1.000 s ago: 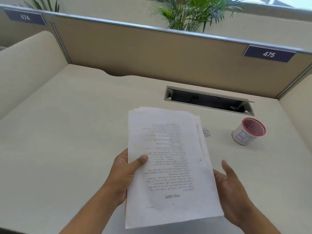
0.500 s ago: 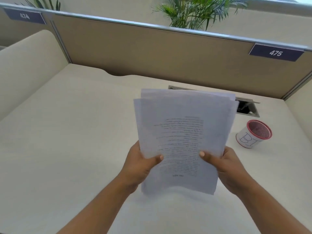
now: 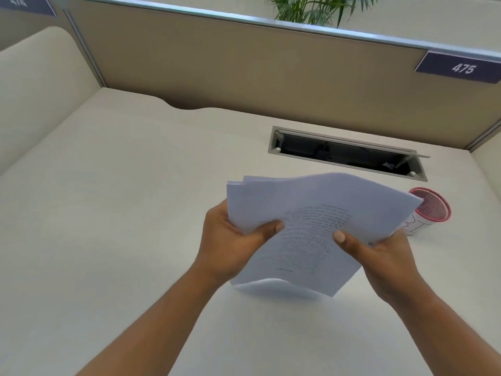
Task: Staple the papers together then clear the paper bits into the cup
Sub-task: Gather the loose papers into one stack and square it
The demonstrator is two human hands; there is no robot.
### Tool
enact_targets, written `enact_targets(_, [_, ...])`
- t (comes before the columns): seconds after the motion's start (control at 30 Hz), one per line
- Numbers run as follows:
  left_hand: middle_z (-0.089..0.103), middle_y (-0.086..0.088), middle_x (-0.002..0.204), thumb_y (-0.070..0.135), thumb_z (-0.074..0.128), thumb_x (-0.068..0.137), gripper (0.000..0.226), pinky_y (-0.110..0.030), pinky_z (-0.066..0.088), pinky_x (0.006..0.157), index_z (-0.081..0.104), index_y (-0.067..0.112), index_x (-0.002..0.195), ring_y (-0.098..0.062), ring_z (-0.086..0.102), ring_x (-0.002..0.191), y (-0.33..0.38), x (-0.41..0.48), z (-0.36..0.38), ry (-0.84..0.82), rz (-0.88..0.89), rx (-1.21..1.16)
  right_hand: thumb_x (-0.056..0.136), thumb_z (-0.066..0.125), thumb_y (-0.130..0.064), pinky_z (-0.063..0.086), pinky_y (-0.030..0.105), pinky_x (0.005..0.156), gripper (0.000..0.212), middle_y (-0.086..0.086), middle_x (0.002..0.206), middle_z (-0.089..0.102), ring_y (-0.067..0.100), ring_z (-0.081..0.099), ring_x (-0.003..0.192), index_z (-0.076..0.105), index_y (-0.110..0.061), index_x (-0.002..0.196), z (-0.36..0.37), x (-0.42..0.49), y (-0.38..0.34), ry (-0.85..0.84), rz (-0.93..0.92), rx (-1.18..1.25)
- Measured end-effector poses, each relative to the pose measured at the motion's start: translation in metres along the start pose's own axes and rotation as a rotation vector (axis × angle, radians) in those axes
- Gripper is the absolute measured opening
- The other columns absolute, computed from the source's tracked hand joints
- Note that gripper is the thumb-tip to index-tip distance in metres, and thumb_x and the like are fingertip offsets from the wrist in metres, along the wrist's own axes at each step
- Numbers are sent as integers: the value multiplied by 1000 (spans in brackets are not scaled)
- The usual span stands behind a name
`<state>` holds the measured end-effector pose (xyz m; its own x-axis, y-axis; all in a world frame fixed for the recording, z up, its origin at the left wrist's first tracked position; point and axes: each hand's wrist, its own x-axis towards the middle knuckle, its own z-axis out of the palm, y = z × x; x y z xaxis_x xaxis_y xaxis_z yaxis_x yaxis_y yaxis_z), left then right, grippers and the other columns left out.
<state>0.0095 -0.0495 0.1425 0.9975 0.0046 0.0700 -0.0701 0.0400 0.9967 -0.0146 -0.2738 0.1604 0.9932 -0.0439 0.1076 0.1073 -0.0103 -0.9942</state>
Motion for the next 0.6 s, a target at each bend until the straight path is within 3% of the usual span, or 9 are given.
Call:
enact_targets(0.07, [78,3,99,24,90,62,44,-30,62,73,74,27,103,-20,75,93,5,0,3,-44,15,-18,60,88,-33,60,36,81,41,-14,97,76,13,72,95,72,-48,95,-1,3,-4,-23,-54,3])
enact_targets(0.13, [77,1,105,30,92,67,49,-28,61,78,71,25,112,-21,73,101,7,1,5,-81,32,-17,65,76,-16,59,38,83,47,-15,97,75,12,71,96,70,-50,97,-2,6,-5,-24,-73,-10])
enact_targets(0.23, [73,0,111,49,84,69,53,-38,60,83,69,28,115,-27,70,107,10,2,7,-50,24,-71,70,68,-10,58,35,83,47,-12,98,75,13,70,97,71,-46,100,-7,7,0,-29,-73,1])
enact_targets(0.3, [73,1,108,64,79,68,58,-38,60,81,70,26,112,-26,70,104,14,3,8,-25,30,-93,70,69,-11,58,33,82,46,-12,99,75,13,71,97,71,-46,100,-7,5,0,-30,-71,-13])
enact_targets(0.43, [70,10,91,81,62,68,64,-22,51,65,71,26,99,-10,66,82,30,8,12,-1,78,-66,68,79,-27,59,28,80,37,-13,98,76,10,71,95,72,-47,98,-7,1,-2,-22,-82,0])
enact_targets(0.5, [70,8,85,72,55,76,48,-16,47,61,71,29,91,-4,61,74,38,10,15,8,71,-49,71,80,-22,58,23,76,36,-15,96,76,8,72,93,73,-47,95,-9,1,-2,-4,-79,-9])
enact_targets(0.6, [75,3,92,47,44,88,32,-16,48,61,70,29,85,-9,65,78,42,14,19,22,52,-19,70,76,-9,57,20,74,43,-16,92,77,5,72,89,75,-47,91,-11,1,0,1,-70,-19])
